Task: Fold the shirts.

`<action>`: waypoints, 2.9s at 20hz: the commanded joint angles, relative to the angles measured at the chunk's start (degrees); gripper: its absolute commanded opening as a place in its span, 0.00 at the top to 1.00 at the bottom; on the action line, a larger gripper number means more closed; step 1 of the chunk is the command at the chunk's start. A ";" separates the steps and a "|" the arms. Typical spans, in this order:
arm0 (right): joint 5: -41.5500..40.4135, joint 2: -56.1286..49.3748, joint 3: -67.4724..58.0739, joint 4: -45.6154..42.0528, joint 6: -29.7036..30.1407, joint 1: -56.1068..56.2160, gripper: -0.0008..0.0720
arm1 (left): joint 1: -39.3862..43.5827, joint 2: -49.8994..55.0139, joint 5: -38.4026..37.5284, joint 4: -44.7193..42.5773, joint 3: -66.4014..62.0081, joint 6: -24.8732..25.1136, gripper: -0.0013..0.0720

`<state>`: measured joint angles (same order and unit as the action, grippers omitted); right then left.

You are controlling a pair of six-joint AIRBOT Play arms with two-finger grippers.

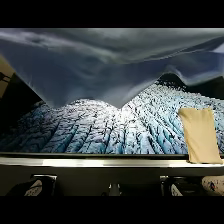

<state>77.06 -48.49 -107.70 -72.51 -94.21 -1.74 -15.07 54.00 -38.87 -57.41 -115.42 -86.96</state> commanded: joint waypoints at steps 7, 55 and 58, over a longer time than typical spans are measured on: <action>22.10 -5.77 -1.60 6.75 -8.70 0.07 0.96 | -0.63 7.41 8.81 -1.01 -2.71 0.00 0.95; -23.82 -12.85 2.91 2.49 -2.84 -10.58 0.96 | 18.40 -9.51 -7.87 -5.68 38.88 4.35 0.95; -26.16 -1.57 -4.68 -4.07 -4.04 -14.93 0.96 | 10.43 -16.13 -6.23 -14.69 18.36 -3.96 0.95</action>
<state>55.96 -59.27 -104.68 -71.48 -96.31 -12.71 1.08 44.80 -46.74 -63.31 -79.29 -85.43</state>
